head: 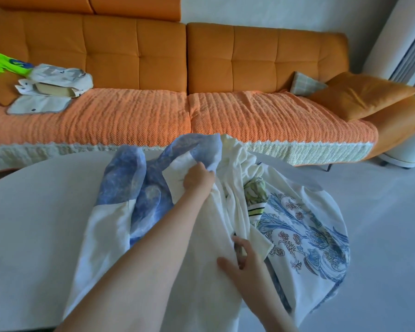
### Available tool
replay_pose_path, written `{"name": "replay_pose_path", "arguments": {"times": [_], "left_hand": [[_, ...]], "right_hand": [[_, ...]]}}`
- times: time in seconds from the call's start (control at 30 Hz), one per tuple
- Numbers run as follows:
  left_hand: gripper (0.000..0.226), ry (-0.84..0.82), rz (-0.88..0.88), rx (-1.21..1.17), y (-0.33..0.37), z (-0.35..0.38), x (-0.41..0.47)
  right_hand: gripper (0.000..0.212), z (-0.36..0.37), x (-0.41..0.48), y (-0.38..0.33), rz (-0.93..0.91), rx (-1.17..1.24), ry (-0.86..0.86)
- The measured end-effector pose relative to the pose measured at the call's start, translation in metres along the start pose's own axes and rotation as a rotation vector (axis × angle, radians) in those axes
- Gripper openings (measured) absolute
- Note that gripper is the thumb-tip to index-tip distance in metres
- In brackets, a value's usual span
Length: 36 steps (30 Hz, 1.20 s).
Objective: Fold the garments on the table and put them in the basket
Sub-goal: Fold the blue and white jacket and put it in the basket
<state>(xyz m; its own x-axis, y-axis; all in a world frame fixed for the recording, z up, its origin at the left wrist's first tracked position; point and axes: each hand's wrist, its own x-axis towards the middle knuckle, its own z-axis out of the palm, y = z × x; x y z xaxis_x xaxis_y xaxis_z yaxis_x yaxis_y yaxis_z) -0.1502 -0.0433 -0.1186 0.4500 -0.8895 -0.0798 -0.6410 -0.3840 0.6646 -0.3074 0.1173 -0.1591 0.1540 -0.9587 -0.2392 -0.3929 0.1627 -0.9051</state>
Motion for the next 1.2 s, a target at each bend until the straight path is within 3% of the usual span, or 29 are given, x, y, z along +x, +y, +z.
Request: {"name": "replay_pose_path", "arguments": {"times": [0.23,0.37,0.43,0.6,0.8,0.9,1.0,1.13,1.2], "left_hand": [[0.030,0.044,-0.178,-0.580,-0.037,-0.058,0.022],[0.028,0.170,-0.191,-0.498,-0.081,-0.076,0.025],[0.029,0.230,-0.173,-0.471,-0.093,-0.079,0.023],[0.052,0.107,-0.083,-0.476,-0.100,-0.078,0.024],[0.039,0.224,-0.057,-0.514,-0.102,-0.074,0.029],[0.037,0.261,0.021,-0.434,-0.111,-0.078,0.029],[0.053,0.328,0.161,-0.276,-0.120,-0.075,0.029],[0.069,0.446,0.282,0.055,-0.125,-0.066,0.030],[0.071,0.390,0.281,0.164,-0.129,-0.063,0.033]], "right_hand": [[0.048,0.033,-0.017,-0.038,-0.241,-0.010,-0.129],[0.053,0.073,-0.019,-0.050,-0.287,-0.214,-0.332],[0.044,0.090,-0.018,-0.049,-0.255,-0.301,-0.403],[0.036,0.106,-0.013,-0.041,-0.294,-0.440,-0.412],[0.042,0.090,-0.014,-0.042,-0.407,-0.433,-0.441],[0.030,0.074,0.001,-0.057,-0.507,-0.323,-0.260],[0.036,0.067,0.052,-0.079,-0.664,-0.349,-0.054],[0.054,0.087,0.143,-0.105,-0.706,-0.673,-0.145],[0.057,0.099,0.174,-0.115,-0.715,-0.826,-0.190]]}}
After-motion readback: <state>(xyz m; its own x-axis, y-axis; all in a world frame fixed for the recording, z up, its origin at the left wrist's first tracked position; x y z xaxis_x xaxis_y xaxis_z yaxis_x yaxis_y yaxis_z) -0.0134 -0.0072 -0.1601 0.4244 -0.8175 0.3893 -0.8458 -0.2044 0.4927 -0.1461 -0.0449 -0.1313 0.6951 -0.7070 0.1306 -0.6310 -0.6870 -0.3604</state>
